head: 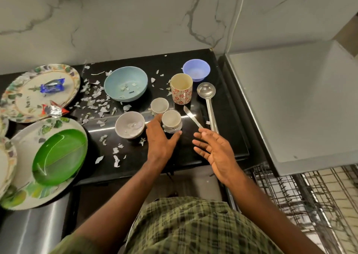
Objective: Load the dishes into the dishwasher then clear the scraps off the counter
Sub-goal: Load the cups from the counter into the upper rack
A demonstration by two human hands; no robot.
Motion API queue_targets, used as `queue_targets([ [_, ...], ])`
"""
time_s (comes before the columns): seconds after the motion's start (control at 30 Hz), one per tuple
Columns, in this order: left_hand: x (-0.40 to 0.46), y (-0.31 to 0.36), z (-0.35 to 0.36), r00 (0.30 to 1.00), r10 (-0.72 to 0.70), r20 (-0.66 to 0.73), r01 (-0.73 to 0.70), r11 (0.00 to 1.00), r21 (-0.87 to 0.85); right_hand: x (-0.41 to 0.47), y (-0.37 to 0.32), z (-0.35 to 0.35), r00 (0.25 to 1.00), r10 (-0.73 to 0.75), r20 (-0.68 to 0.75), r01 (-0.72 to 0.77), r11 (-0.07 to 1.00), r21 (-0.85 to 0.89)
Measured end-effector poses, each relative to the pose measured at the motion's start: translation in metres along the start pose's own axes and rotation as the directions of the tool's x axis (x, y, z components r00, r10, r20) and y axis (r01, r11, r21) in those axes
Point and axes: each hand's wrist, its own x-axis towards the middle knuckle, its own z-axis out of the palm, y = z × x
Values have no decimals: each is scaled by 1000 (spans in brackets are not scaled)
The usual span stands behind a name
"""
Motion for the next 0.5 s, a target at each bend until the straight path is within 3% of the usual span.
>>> queue_targets([
  [0.23, 0, 1, 7, 998, -68, -18, 68, 998, -5, -12, -1, -20, 999, 15, -33, -15, 1000, -3],
  [0.4, -28, 21, 11, 1000, 1, -3, -1, 997, -76, -20, -7, -42, 1000, 0, -31, 0, 1000, -21],
  [0.5, -48, 49, 22, 992, 89, 90, -76, 987, -145, -23, -13, -63, 998, -9, -67, 10, 1000, 9],
])
